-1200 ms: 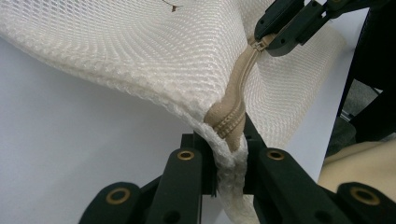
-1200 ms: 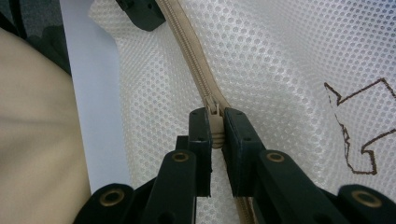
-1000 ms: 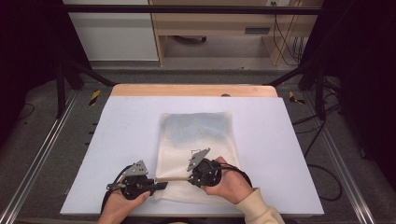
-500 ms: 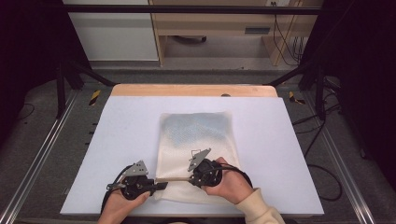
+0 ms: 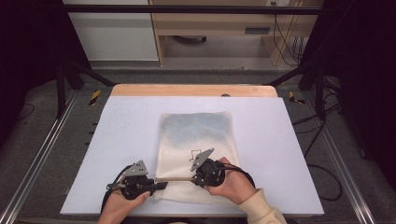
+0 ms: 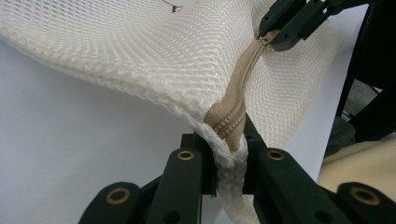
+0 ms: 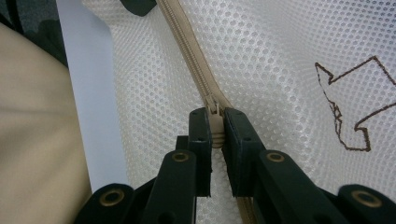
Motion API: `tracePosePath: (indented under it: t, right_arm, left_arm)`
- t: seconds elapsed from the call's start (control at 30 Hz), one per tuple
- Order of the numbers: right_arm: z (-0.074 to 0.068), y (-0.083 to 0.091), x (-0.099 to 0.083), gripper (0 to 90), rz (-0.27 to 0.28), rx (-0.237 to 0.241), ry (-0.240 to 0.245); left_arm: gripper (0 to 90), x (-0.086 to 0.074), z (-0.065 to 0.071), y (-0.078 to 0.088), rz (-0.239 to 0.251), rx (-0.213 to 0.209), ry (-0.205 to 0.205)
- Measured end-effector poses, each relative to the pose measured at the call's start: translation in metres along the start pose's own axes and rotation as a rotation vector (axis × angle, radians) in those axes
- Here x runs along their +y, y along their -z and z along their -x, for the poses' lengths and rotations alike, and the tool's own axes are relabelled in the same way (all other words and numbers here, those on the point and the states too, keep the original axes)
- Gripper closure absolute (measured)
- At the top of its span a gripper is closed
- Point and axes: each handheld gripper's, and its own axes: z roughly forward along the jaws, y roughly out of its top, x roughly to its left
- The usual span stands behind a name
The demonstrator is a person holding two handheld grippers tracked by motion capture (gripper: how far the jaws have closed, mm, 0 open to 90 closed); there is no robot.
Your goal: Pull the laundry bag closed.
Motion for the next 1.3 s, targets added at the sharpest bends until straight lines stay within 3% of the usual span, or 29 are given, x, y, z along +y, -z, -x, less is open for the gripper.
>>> tracePosePath:
  t: [1.3]
  right_arm:
    - [0.001, 0.007, -0.012, 82.2, 0.001, -0.016, -0.02]
  left_arm:
    - [82.7, 0.0, 0.001, -0.001, 0.002, -0.003, -0.009]
